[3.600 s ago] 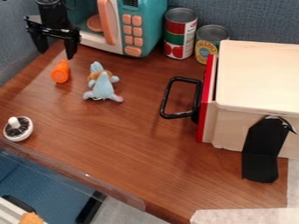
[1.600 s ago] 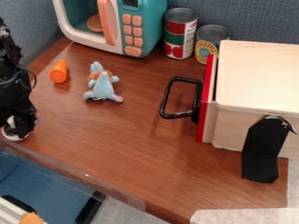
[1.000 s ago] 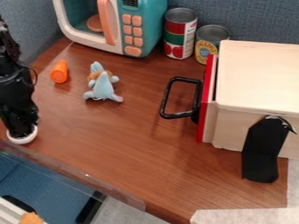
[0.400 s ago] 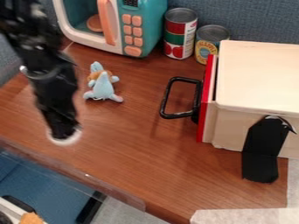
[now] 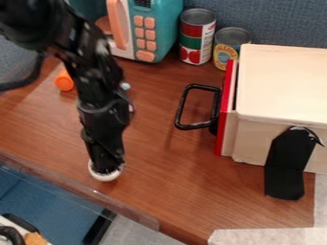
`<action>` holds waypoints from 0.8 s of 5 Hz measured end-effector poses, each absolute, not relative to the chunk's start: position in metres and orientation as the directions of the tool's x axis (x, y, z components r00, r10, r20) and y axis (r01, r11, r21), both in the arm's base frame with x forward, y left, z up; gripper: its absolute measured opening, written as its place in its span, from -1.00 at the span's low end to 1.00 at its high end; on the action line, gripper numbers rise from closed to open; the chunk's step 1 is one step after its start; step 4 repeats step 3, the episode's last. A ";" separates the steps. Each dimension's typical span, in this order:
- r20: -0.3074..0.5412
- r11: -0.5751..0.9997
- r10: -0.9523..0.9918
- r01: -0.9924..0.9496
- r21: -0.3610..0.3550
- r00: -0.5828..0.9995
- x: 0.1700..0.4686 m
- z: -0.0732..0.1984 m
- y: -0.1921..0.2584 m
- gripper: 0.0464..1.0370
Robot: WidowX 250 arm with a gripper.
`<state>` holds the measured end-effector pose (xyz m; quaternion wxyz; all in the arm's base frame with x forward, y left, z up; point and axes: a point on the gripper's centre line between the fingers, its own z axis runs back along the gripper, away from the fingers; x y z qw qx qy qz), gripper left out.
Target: Put the white object on the bottom middle of the table
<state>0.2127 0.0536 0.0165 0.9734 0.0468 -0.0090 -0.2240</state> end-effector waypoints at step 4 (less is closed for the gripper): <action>0.047 0.944 -0.318 0.312 0.108 0.947 0.210 0.053 0.080 0.67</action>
